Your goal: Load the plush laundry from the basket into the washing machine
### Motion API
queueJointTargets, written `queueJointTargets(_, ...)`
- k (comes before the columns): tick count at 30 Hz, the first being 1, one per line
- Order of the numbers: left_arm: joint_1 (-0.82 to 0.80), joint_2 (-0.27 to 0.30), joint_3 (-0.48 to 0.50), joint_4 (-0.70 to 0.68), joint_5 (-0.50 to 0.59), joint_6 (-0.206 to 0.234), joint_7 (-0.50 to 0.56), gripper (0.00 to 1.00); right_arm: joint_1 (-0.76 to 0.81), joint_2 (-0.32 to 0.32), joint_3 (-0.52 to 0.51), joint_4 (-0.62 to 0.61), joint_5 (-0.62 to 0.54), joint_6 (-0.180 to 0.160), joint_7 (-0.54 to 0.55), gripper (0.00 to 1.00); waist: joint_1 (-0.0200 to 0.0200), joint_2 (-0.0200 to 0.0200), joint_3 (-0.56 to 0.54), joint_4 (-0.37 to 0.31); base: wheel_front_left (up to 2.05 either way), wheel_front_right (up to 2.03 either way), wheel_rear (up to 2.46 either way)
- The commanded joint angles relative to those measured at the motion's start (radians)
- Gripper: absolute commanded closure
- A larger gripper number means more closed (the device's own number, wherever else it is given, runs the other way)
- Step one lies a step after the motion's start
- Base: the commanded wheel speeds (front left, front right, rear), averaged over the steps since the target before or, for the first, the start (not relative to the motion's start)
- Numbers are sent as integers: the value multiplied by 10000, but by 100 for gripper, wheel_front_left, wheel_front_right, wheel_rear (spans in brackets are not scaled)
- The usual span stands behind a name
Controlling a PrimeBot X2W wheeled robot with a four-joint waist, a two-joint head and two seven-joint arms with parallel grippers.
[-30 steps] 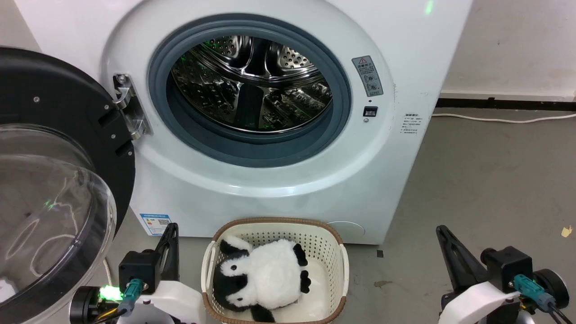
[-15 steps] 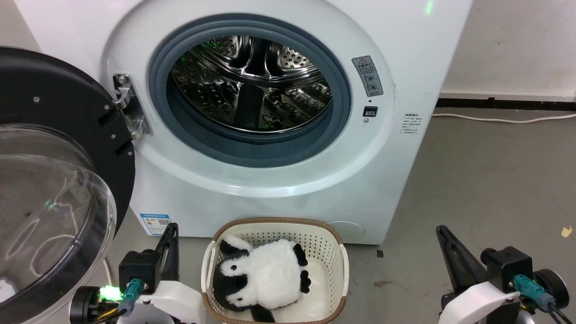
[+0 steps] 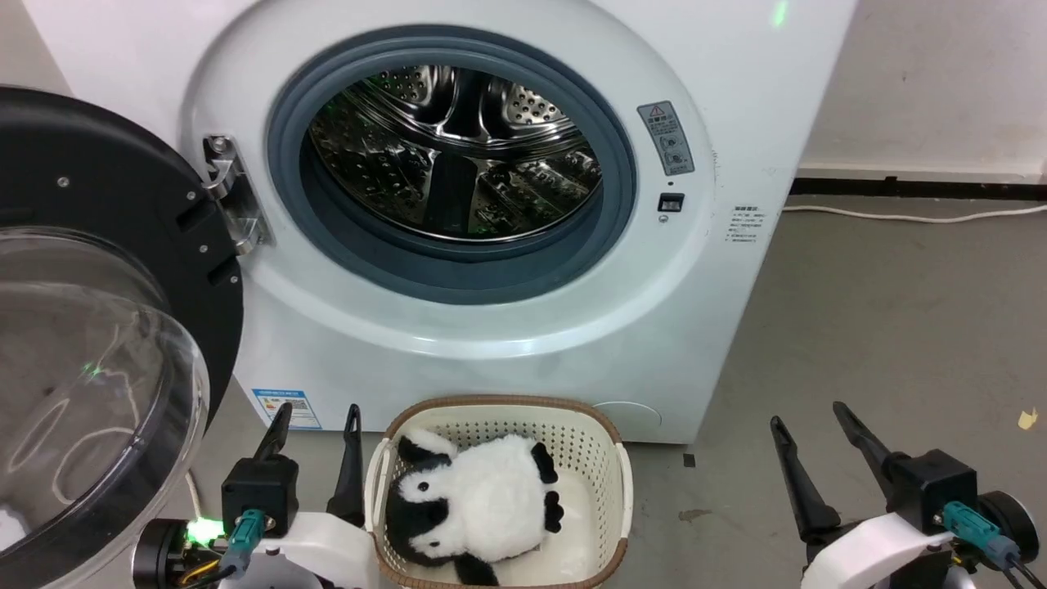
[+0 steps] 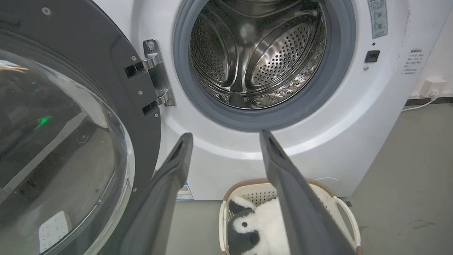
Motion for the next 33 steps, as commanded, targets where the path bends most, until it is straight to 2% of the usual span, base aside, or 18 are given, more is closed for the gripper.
queueJointTargets(1, 76, 0, -36, -5, -76, 89, -129, 0, 18, -1, -69, 36, 148, -1, -148, 0, 0, 0, 60, -47, 0, 0, 0)
queueJointTargets(21, -532, 157, -241, 788, -116, 35, -524, 0, -413, -3, 1, 10, 539, -2, -545, 0, 0, 0, 1345, -712, 0, 0, 0)
queueJointTargets(33, -1496, 543, -510, 1708, 9, -127, -299, 0, -819, -4, 102, -128, 869, -3, -796, 0, 0, 0, 2420, -1223, 0, 0, 0)
